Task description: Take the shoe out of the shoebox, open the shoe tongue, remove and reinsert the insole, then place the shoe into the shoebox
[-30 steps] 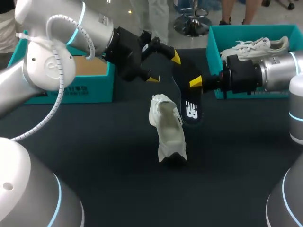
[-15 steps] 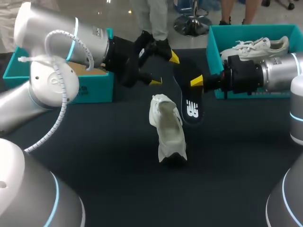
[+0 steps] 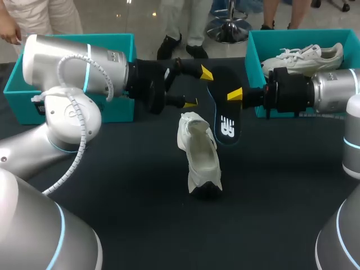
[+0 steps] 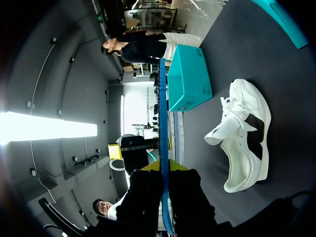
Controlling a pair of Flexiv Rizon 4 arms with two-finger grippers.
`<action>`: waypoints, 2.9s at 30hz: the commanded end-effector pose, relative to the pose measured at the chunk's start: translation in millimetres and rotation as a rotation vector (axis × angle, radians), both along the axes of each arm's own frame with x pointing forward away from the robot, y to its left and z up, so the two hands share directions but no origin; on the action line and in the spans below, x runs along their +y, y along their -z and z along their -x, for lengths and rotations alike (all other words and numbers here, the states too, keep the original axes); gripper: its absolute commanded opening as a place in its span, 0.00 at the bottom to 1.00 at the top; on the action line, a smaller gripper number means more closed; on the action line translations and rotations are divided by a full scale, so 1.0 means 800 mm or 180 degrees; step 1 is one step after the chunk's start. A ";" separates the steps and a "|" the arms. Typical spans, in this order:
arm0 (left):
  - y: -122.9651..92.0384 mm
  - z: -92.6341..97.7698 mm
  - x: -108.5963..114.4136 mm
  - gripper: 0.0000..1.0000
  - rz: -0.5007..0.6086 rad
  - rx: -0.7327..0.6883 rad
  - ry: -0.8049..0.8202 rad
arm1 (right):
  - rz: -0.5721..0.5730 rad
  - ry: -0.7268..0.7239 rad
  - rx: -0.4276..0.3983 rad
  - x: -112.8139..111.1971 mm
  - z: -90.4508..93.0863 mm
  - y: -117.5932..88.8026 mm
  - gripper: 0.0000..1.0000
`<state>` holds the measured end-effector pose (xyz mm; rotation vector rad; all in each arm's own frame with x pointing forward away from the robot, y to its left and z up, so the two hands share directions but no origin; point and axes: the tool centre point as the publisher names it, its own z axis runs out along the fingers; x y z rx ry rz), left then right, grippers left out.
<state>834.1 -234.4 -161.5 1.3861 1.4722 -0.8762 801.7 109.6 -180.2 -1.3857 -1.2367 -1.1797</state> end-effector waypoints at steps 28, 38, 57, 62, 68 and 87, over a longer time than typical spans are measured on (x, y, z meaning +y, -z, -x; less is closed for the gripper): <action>0.013 -0.006 -0.047 0.35 0.0779 0.0059 0.0027 | -0.0050 0.0003 -0.0018 0.011 0.007 -0.011 0.00; 0.014 -0.007 -0.052 0.25 0.0805 0.0075 0.0064 | -0.0071 -0.0005 -0.0012 0.014 0.009 -0.010 0.00; 0.019 -0.007 -0.047 0.00 0.0740 0.0124 0.0055 | 0.0041 0.0221 -0.0013 -0.002 0.013 -0.003 1.00; 0.019 -0.008 -0.041 0.00 0.0707 0.0170 0.0056 | 0.0355 0.0353 0.0014 -0.017 0.016 0.001 1.00; 0.018 -0.010 -0.039 0.00 0.0691 0.0193 0.0038 | 0.0535 0.0542 0.0015 -0.026 0.014 0.004 1.00; 0.023 -0.002 -0.039 0.00 0.0594 0.0312 0.0035 | 0.0874 0.0500 0.0013 -0.062 0.024 0.030 1.00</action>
